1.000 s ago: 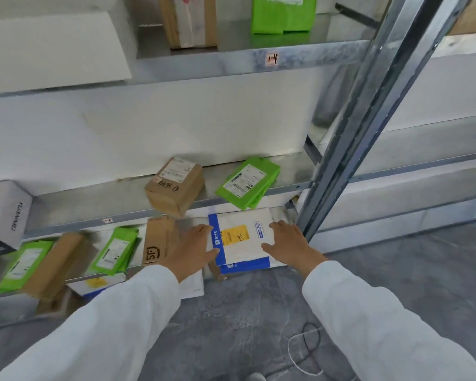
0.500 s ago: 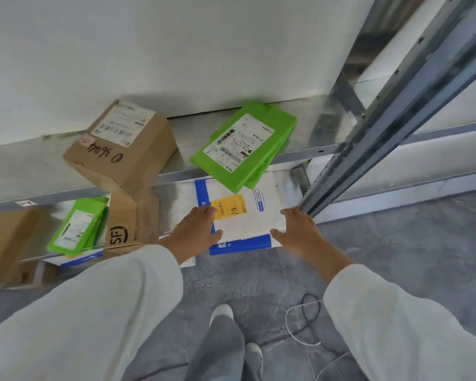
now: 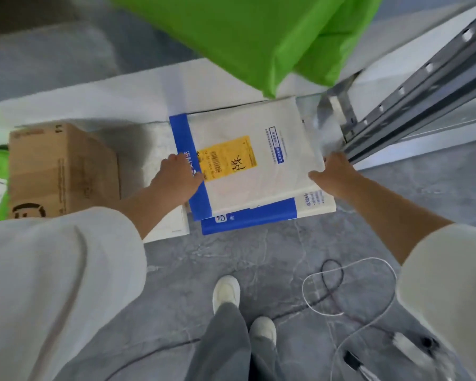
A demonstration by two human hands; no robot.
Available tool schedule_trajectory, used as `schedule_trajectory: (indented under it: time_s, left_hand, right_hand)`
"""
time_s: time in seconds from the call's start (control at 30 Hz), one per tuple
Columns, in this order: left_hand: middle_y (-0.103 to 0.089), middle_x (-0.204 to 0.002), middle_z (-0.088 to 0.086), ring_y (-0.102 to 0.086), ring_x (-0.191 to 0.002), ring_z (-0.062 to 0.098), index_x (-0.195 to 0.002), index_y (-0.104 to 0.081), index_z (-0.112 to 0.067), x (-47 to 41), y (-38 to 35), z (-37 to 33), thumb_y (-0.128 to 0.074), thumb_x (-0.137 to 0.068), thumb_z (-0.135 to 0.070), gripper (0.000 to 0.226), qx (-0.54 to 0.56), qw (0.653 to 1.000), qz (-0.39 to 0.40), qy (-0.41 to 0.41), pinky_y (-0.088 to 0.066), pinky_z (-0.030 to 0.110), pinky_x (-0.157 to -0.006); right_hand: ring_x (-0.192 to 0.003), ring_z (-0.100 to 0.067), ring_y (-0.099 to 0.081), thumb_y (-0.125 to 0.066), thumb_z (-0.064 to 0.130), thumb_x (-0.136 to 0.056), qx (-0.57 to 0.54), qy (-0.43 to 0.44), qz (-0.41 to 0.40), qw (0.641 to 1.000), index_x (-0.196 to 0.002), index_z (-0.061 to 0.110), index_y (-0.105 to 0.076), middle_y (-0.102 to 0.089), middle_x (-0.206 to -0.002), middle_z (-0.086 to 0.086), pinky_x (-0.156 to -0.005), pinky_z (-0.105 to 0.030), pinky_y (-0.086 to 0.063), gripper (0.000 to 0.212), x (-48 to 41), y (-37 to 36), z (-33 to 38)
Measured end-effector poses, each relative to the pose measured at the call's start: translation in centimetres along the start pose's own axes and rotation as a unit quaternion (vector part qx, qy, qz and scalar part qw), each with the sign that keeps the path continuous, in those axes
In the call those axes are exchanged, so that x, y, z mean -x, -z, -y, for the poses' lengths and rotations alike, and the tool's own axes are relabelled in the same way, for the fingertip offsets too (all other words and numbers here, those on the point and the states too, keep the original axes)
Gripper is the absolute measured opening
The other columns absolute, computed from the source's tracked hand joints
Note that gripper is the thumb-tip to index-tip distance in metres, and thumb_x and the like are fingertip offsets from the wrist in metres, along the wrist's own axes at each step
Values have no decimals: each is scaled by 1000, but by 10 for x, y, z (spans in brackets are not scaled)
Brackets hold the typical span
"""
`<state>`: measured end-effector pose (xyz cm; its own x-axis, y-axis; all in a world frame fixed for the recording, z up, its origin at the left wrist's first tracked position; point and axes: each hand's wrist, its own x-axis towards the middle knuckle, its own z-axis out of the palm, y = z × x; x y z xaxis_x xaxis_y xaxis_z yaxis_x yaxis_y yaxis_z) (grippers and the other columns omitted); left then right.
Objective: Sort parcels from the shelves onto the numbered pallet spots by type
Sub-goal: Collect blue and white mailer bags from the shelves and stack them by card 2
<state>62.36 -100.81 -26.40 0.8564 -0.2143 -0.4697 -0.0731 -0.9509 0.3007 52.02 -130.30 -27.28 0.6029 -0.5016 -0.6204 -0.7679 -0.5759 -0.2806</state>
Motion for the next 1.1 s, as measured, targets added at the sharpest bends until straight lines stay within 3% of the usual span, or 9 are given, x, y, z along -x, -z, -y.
schedule_trajectory:
  time_s: [0.1, 0.2, 0.33, 0.5, 0.63, 0.73, 0.8, 0.93, 1.1]
  left_hand:
    - [-52, -117, 17, -58, -101, 34, -121, -39, -3, -11, -8, 2, -51, -96, -24, 34, 106, 992, -22, 63, -50, 42, -71]
    - [-51, -123, 17, -58, -107, 34, -124, -36, -3, -19, -16, -1, -48, -100, -25, 35, 195, 972, -21, 132, -51, 43, -73]
    - [-50, -124, 18, -55, -112, 35, -127, -33, -4, -21, -33, 2, -45, -101, -18, 32, 218, 963, 40, 150, -50, 49, -91]
    - [-40, -129, 19, -49, -117, 34, -134, -29, -9, -18, -47, 2, -47, -100, -22, 41, 169, 971, 28, 167, -46, 46, -96]
    - [-29, -132, 13, -46, -111, 27, -139, -25, -15, -8, -53, -4, -56, -95, -34, 57, 230, 954, 9, 190, -44, 38, -95]
    - [-46, -120, 7, -50, -95, 20, -127, -32, -13, -7, -55, -5, -56, -95, -34, 45, 370, 901, -16, 225, -42, 33, -81]
    - [-58, -107, 5, -58, -90, 19, -119, -41, -10, -6, -53, 0, -57, -94, -37, 40, 447, 858, 5, 253, -46, 35, -81]
    - [-64, -121, 11, -63, -108, 30, -125, -52, -9, 12, -42, 19, -59, -94, -33, 40, 496, 832, 59, 242, -50, 48, -96]
    - [-63, -125, 13, -62, -110, 31, -128, -52, -7, 53, -31, 29, -55, -97, -26, 36, 530, 816, 72, 221, -49, 50, -97]
  right_hand:
    - [-115, -33, -52, -57, 32, -91, -47, -52, 24, 997, -143, -6, -28, -44, -139, -21, -78, -34, -49, 70, -11, -15, 4]
    - [-143, -32, -24, -57, 49, -90, -49, -84, 52, 994, -151, 0, -8, -15, -157, -17, -112, -47, -32, 92, -16, -18, 12]
    - [-121, -35, -51, -60, 61, -78, -147, -121, 62, 980, -140, 6, -40, -48, -139, -14, -97, -47, -46, 85, -27, -9, 8]
    - [-93, -28, -60, -60, 34, -93, -246, -92, 60, 963, -126, 3, -53, -64, -115, -14, -79, -37, -46, 46, -20, -4, 3]
    - [-100, -27, -60, -70, 22, -86, -266, -59, 56, 961, -124, 3, -55, -63, -115, -7, -91, -41, -48, 45, -8, -6, -2]
    - [-100, -26, -59, -76, 17, -79, -290, -47, 39, 955, -123, 8, -53, -62, -115, -6, -95, -44, -48, 50, 1, -11, -6]
    - [-106, -30, -60, -77, 14, -78, -319, -53, 32, 946, -119, 11, -55, -62, -117, -8, -98, -50, -47, 47, 6, -13, -9]
    - [-107, -33, -60, -78, 11, -77, -351, -57, 30, 934, -106, 20, -58, -64, -115, -7, -98, -56, -46, 36, 19, -9, -12]
    - [-106, -33, -61, -77, 9, -77, -351, -45, 48, 934, -114, 14, -59, -65, -116, -9, -97, -55, -47, 42, 52, -2, -16]
